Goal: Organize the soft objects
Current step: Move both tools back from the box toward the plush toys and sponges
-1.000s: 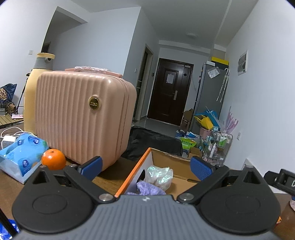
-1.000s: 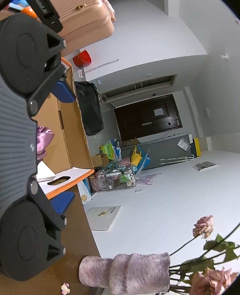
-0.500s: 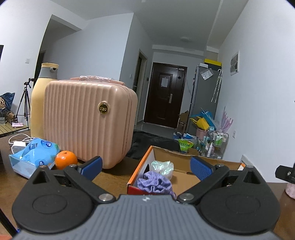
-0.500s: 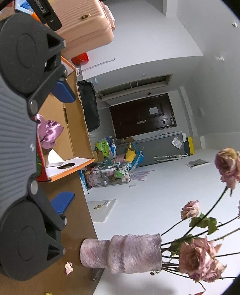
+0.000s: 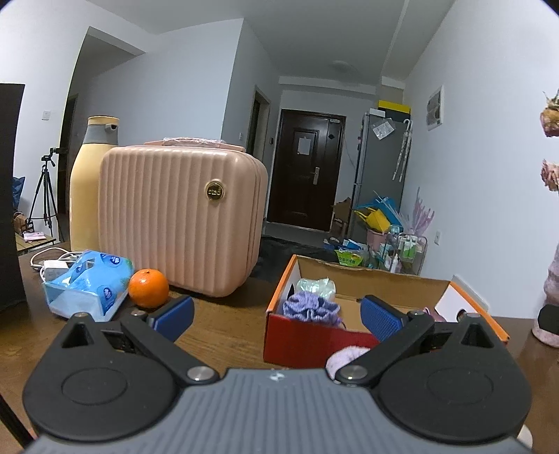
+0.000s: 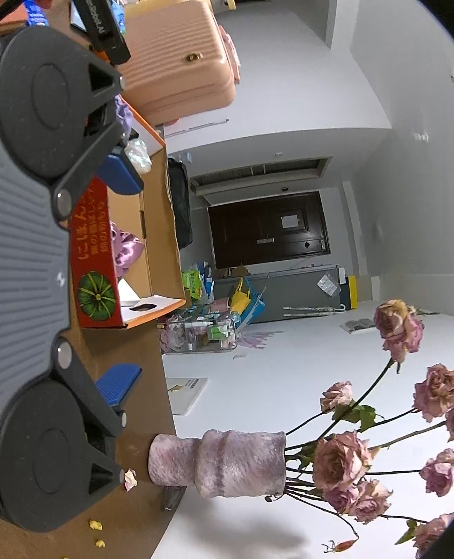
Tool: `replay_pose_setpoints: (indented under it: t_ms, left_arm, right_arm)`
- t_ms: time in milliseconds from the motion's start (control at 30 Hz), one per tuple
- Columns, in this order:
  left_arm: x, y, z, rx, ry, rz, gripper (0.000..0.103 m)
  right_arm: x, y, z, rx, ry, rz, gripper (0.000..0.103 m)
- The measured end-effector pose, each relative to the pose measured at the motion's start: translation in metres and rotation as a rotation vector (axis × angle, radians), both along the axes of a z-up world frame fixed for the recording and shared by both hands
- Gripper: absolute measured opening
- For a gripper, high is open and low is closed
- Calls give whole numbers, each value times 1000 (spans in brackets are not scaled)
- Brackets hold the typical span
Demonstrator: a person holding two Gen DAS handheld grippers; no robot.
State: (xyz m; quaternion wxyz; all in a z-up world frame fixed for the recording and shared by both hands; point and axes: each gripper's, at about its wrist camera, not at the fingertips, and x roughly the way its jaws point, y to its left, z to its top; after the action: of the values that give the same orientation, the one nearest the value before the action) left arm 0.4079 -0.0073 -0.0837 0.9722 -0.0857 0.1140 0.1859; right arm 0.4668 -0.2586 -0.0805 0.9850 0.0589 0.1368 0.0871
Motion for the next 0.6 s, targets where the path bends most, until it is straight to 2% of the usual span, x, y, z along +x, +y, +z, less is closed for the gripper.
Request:
replay_pose_setpoints:
  t_ms: [200,367,600]
  left_arm:
    - [-20,-1,-2,13,12,-19,103]
    - [-35,-2,0,16,11,-31,103]
    - [-54,5,11,-34,21,-78,103]
  right_arm:
    - [-25,-3,6,7,-52,33,103]
    - [-38,-5,29,28,-73,71,103]
    - [-54,-6,49,-20,-68,85,103]
